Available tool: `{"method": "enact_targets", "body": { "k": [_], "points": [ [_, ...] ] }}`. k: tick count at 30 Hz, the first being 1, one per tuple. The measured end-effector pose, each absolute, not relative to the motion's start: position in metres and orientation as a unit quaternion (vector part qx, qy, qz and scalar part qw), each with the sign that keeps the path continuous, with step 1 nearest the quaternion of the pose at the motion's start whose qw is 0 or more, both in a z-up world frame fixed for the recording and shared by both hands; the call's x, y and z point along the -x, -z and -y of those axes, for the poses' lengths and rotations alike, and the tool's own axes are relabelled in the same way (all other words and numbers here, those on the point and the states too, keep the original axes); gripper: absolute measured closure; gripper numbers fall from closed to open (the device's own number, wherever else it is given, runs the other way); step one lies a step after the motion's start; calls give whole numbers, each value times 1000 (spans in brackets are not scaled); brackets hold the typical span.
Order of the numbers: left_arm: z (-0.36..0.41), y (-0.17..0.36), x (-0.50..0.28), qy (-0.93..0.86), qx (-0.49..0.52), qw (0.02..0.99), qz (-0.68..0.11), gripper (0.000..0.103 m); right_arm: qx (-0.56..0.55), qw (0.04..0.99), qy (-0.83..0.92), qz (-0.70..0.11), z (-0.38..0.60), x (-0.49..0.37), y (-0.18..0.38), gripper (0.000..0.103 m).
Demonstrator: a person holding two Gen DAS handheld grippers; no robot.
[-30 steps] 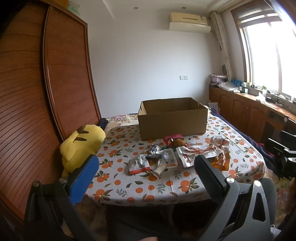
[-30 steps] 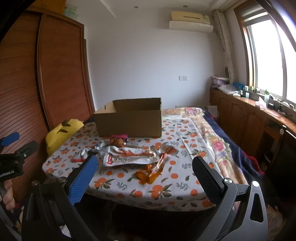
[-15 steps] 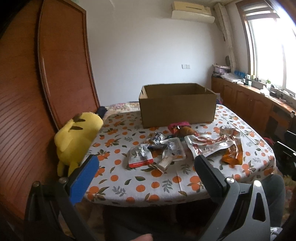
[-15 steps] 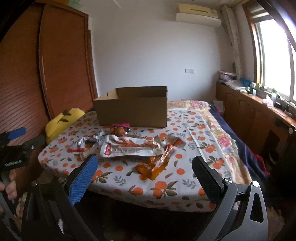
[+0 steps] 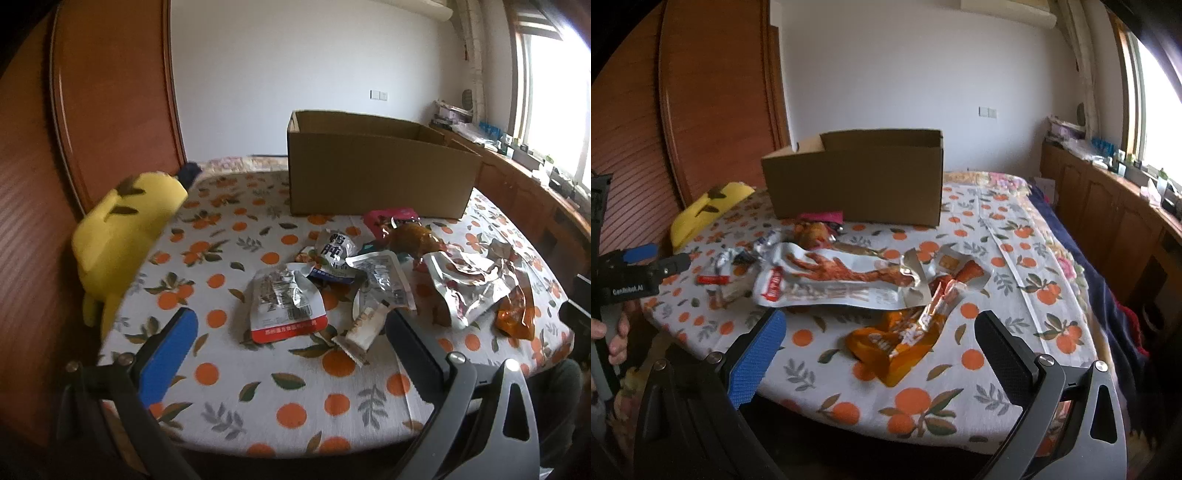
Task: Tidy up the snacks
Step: 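Move left tool to the white pouch with red band while right tool approaches the orange snack bag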
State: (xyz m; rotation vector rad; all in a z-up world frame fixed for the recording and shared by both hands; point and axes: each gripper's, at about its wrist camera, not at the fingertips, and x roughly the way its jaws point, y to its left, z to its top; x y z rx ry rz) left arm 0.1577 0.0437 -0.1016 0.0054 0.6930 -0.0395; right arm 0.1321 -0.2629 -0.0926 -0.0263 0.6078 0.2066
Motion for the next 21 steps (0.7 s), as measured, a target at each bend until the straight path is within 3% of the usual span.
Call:
{"method": "enact_targets", "body": {
  "k": [21],
  "points": [
    [-60, 139, -238, 28, 44, 906, -420, 15, -24, 930, -81, -358, 307, -174, 130, 1]
  ]
}}
